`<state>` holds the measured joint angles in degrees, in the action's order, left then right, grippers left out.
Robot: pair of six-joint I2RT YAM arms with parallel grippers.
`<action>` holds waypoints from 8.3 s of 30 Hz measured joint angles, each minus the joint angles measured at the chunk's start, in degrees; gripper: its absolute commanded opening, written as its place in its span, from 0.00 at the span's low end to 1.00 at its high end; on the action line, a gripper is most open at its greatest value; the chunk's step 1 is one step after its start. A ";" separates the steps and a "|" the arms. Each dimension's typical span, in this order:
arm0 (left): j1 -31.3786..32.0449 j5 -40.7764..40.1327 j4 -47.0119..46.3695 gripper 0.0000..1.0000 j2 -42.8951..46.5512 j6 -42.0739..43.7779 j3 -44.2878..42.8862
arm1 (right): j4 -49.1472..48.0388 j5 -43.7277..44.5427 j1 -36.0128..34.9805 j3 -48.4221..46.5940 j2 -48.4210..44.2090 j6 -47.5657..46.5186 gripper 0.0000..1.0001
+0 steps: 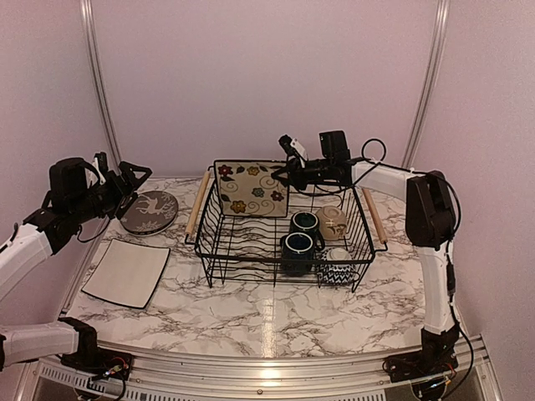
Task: Unload the mixed dishes from the dish rack
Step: Grab the plate from the dish rack, then pass from the right arm to the left, then place the plate on the plate.
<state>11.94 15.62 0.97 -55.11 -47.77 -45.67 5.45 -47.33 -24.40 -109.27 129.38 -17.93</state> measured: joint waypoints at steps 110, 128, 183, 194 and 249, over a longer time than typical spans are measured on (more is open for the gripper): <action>24.17 -2.01 -43.15 0.00 -34.73 -19.61 -9.49 | -64.30 18.64 -5.53 45.16 -25.68 91.65 0.56; 9.31 2.58 -30.14 0.00 -17.84 -23.85 2.03 | -57.79 18.49 -5.70 42.53 -33.81 81.88 0.96; -20.20 -9.64 26.34 0.00 30.47 -24.90 28.44 | -48.26 18.12 -5.20 43.91 -36.63 70.36 0.95; -20.13 -10.16 28.72 0.11 26.67 -26.43 25.09 | -48.28 18.12 -5.20 43.98 -36.63 70.36 0.95; -20.13 -16.83 39.60 0.99 23.63 -23.56 12.46 | -22.45 20.96 -5.20 38.69 -39.52 48.17 0.96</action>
<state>-8.19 -1.21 40.58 -31.48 -71.33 -33.21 -16.99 -26.37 -29.61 -70.59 89.86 30.24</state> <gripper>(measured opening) 0.989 0.953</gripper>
